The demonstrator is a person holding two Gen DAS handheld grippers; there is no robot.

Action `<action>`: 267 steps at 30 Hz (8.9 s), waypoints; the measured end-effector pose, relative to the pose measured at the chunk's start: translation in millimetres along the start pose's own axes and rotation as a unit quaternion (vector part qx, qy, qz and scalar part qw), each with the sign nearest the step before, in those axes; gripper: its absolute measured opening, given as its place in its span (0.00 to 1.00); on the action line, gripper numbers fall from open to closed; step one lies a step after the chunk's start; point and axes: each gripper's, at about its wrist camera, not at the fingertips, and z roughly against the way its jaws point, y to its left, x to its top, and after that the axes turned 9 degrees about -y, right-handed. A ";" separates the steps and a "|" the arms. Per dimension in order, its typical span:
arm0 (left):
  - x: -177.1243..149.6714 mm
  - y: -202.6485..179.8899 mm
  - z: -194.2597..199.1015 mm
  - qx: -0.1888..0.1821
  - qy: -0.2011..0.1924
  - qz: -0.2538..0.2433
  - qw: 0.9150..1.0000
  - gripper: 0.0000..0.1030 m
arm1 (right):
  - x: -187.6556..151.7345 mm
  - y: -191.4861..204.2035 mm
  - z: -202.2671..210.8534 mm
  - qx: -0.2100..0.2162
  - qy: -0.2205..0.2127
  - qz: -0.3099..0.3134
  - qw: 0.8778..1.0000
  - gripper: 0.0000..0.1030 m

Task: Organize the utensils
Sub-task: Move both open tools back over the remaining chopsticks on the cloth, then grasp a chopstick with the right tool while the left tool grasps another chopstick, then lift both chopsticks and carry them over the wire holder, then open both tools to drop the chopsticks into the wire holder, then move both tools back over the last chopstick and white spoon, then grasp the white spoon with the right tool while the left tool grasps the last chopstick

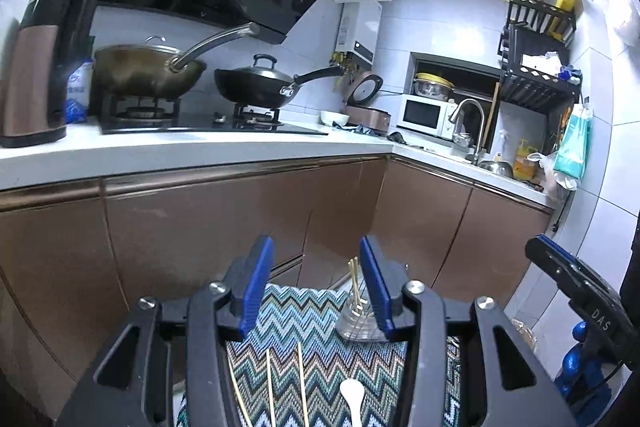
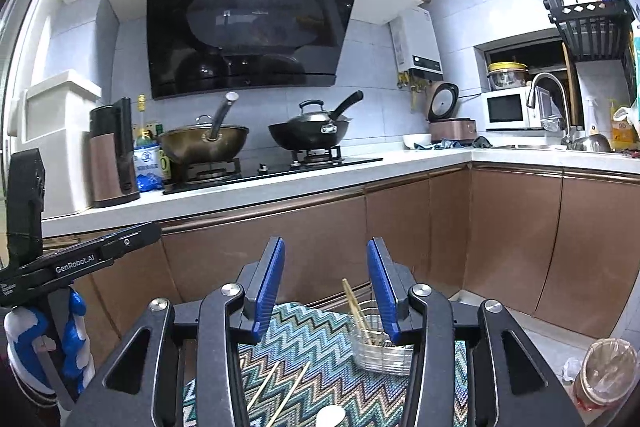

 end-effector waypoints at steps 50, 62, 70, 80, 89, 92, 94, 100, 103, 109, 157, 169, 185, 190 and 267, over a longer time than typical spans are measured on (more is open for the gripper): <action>-226.2 80.6 -222.2 -0.008 0.393 0.029 0.919 0.28 | -236.0 13.2 -216.3 0.073 0.405 -0.029 0.911 0.26; -253.8 83.4 -251.9 -0.020 0.446 0.035 0.894 0.15 | -270.3 17.4 -261.7 0.072 0.453 -0.045 0.887 0.25; -261.4 95.5 -261.5 -0.034 0.458 0.069 0.886 0.09 | -293.6 16.2 -286.4 0.063 0.492 -0.067 0.866 0.20; -261.8 94.6 -256.5 -0.035 0.449 0.057 0.891 0.07 | -299.2 18.3 -297.4 0.049 0.508 -0.058 0.858 0.13; -262.5 91.1 -253.5 -0.026 0.441 0.045 0.896 0.05 | -304.3 27.7 -308.2 0.034 0.513 -0.039 0.857 0.11; -263.3 90.6 -250.2 -0.022 0.433 0.045 0.900 0.05 | -305.1 26.1 -308.0 0.031 0.511 -0.047 0.858 0.09; -263.1 93.6 -248.2 -0.019 0.426 0.055 0.903 0.05 | -303.1 21.4 -303.6 0.033 0.506 -0.062 0.860 0.07; -244.8 98.1 -231.8 -0.033 0.377 0.091 0.921 0.05 | -283.5 11.7 -276.8 0.042 0.478 -0.075 0.874 0.06; -227.6 95.3 -219.6 -0.039 0.348 0.096 0.932 0.05 | -268.5 7.2 -260.8 0.053 0.455 -0.086 0.885 0.06; -198.3 85.6 -191.8 -0.047 0.301 0.096 0.948 0.05 | -232.4 -1.7 -219.8 0.074 0.394 -0.105 0.910 0.06; -106.9 -58.1 -306.0 -0.051 -0.085 0.101 0.990 0.05 | -94.2 -120.1 -210.6 -0.020 -0.059 -0.057 0.996 0.06; -135.3 -58.6 -291.4 -0.032 -0.097 0.086 0.991 0.11 | -116.9 -122.3 -193.6 -0.039 -0.045 -0.050 0.997 0.06; -82.8 -32.9 -207.9 0.003 -0.097 0.075 0.992 0.40 | -75.5 -102.8 -135.1 -0.054 -0.058 -0.056 0.995 0.43; -74.6 -23.8 -170.6 0.020 -0.079 0.057 0.995 0.41 | -64.1 -87.3 -106.6 -0.049 -0.057 -0.050 0.996 0.49; -262.0 158.3 -216.7 0.083 0.417 0.187 0.885 0.13 | -292.5 -83.0 -143.3 0.099 0.401 -0.317 0.854 0.63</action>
